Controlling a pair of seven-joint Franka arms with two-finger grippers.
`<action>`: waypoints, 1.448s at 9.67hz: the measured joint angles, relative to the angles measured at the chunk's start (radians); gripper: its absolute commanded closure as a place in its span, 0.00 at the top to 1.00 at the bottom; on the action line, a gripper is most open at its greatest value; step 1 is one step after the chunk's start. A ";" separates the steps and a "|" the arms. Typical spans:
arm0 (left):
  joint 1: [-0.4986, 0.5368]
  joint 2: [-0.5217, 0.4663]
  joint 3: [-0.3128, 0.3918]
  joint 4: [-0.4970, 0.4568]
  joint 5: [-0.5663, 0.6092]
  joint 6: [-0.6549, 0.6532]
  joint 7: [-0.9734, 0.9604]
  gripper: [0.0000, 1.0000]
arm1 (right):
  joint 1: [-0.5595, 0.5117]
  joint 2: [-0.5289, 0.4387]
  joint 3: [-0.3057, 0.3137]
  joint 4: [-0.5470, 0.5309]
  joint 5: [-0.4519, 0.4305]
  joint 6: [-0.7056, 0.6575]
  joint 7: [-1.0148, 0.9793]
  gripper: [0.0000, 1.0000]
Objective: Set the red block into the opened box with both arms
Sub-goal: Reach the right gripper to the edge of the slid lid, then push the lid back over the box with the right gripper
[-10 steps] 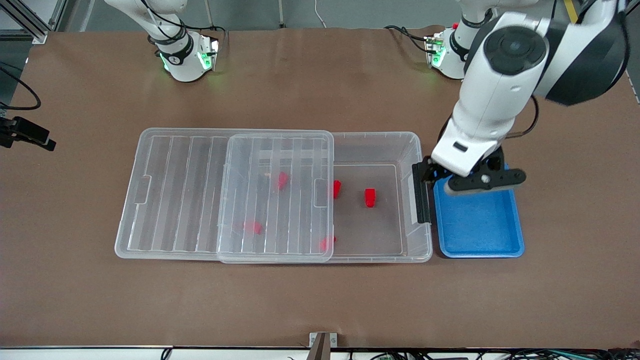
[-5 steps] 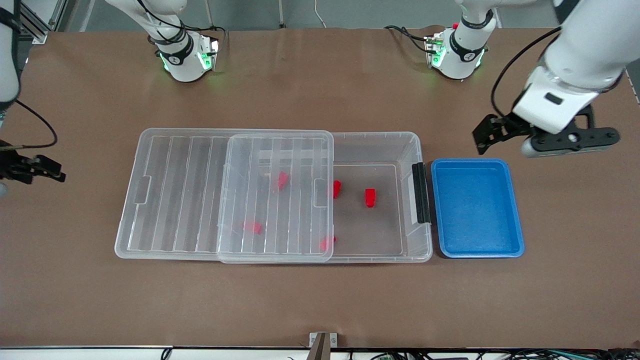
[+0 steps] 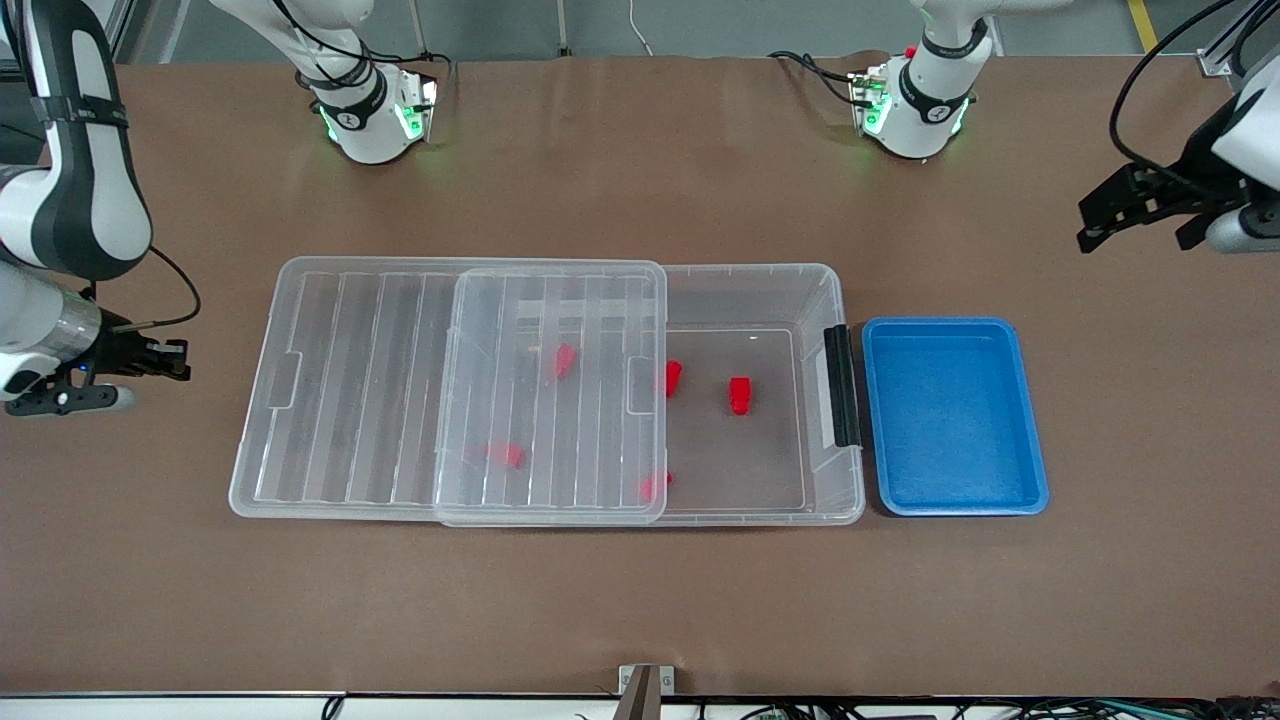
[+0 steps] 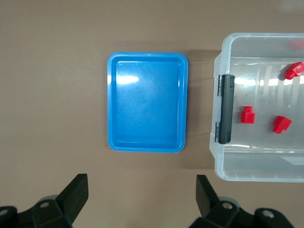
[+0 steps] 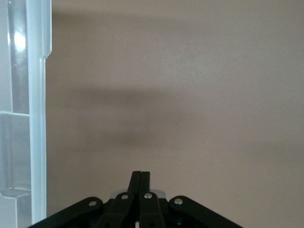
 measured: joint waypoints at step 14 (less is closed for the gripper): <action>-0.005 -0.010 0.000 -0.031 -0.006 0.035 0.001 1.00 | 0.117 0.032 0.014 -0.027 0.069 0.000 0.039 0.00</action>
